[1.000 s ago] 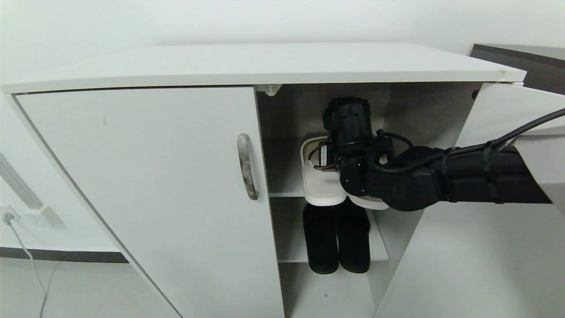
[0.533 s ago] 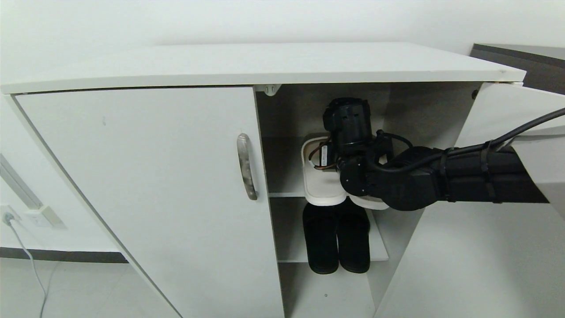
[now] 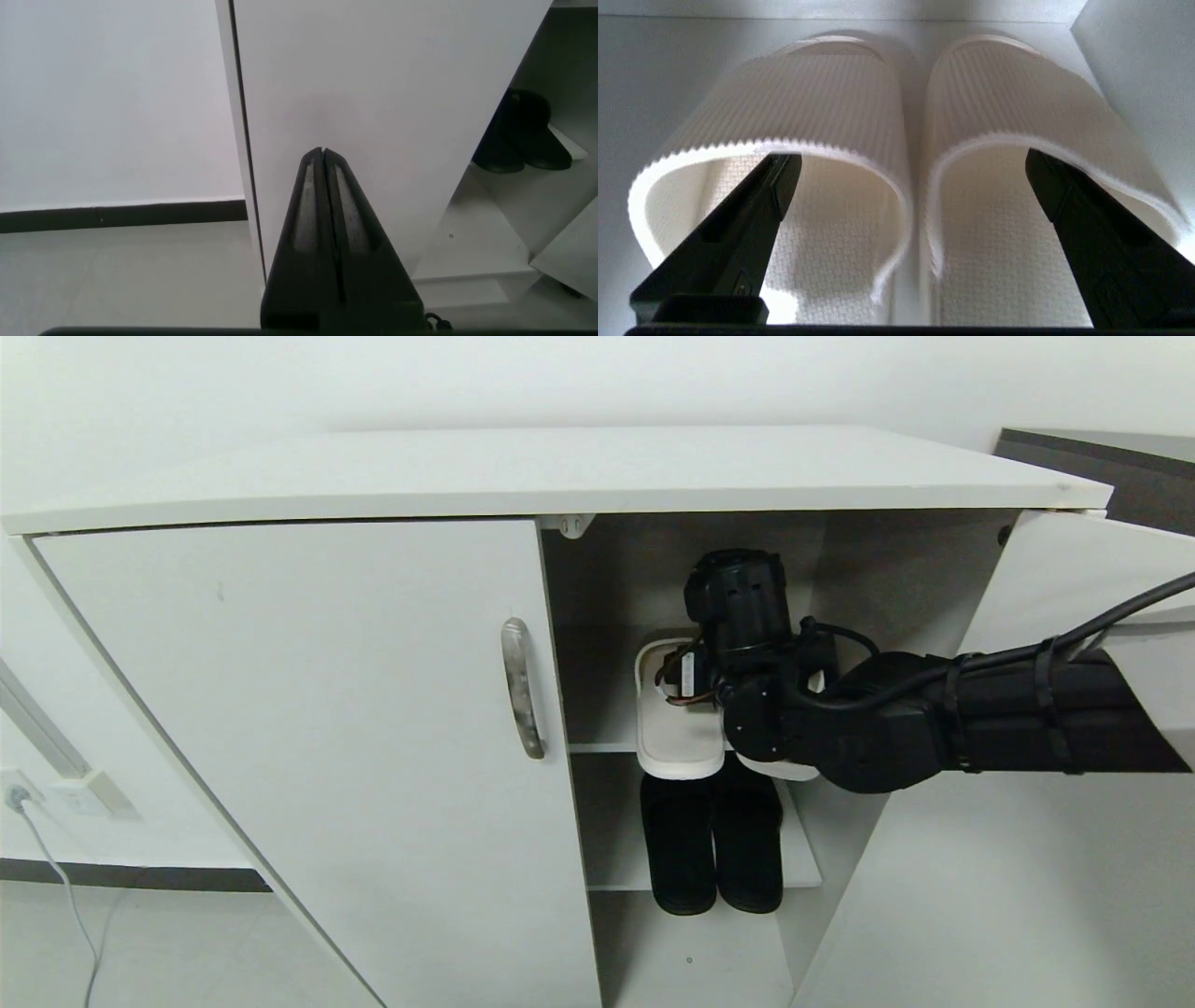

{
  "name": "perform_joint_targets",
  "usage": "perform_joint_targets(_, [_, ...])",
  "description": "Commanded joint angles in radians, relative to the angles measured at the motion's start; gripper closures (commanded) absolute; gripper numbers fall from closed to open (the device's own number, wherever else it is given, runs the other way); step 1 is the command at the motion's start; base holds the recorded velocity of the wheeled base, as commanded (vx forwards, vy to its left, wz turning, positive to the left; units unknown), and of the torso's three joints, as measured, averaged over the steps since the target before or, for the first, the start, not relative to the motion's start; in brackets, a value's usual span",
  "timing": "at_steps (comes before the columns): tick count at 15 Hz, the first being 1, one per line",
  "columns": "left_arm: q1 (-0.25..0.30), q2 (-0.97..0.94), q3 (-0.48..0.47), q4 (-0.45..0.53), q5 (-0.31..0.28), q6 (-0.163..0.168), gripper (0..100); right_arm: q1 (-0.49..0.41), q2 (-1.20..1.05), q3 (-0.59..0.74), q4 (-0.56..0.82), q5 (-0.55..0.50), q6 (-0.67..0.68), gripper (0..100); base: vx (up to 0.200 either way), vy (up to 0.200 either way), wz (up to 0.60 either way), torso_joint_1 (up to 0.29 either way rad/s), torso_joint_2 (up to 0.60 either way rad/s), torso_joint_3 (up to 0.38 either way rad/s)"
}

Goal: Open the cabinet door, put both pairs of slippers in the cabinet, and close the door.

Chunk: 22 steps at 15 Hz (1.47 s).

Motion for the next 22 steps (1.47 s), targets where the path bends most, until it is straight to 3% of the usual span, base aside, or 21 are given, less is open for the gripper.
perform_joint_targets(1, [0.000, 0.000, 0.000, 0.000, 0.000, 0.000, 100, 0.022, -0.065, 0.043, 0.000, -0.002, -0.002, 0, 0.000, 0.000, 0.00, 0.000, 0.00, 0.000])
perform_joint_targets(10, [0.000, 0.000, 0.000, 0.000, 0.000, -0.002, 100, 0.136, -0.318, 0.374, -0.012, 0.012, 0.006, 0, 0.000, 0.000, 0.00, 0.000, 0.00, 0.000])
perform_joint_targets(13, [0.000, 0.000, 0.000, 0.000, 0.000, -0.002, 100, 0.196, -0.408, 0.500, -0.071, 0.084, 0.001, 0, 0.000, 0.000, 0.00, 0.000, 0.00, 0.000])
perform_joint_targets(14, [0.000, 0.000, 0.000, 0.000, 0.000, -0.002, 100, 0.200, -0.418, 0.534, -0.101, 0.089, 0.001, 100, 0.000, 0.000, 0.00, 0.000, 0.00, 0.000])
perform_joint_targets(16, [0.000, 0.000, 0.000, 0.000, 0.000, -0.002, 100, 0.200, -0.419, 0.583, -0.163, 0.107, -0.003, 100, 0.000, 0.000, 0.00, 0.000, 0.00, 0.000])
perform_joint_targets(22, [0.000, 0.000, 0.000, 0.000, 0.000, -0.002, 100, 0.207, -0.431, 0.744, -0.371, 0.296, -0.037, 100, 0.000, 0.000, 0.00, 0.000, 0.00, 0.000])
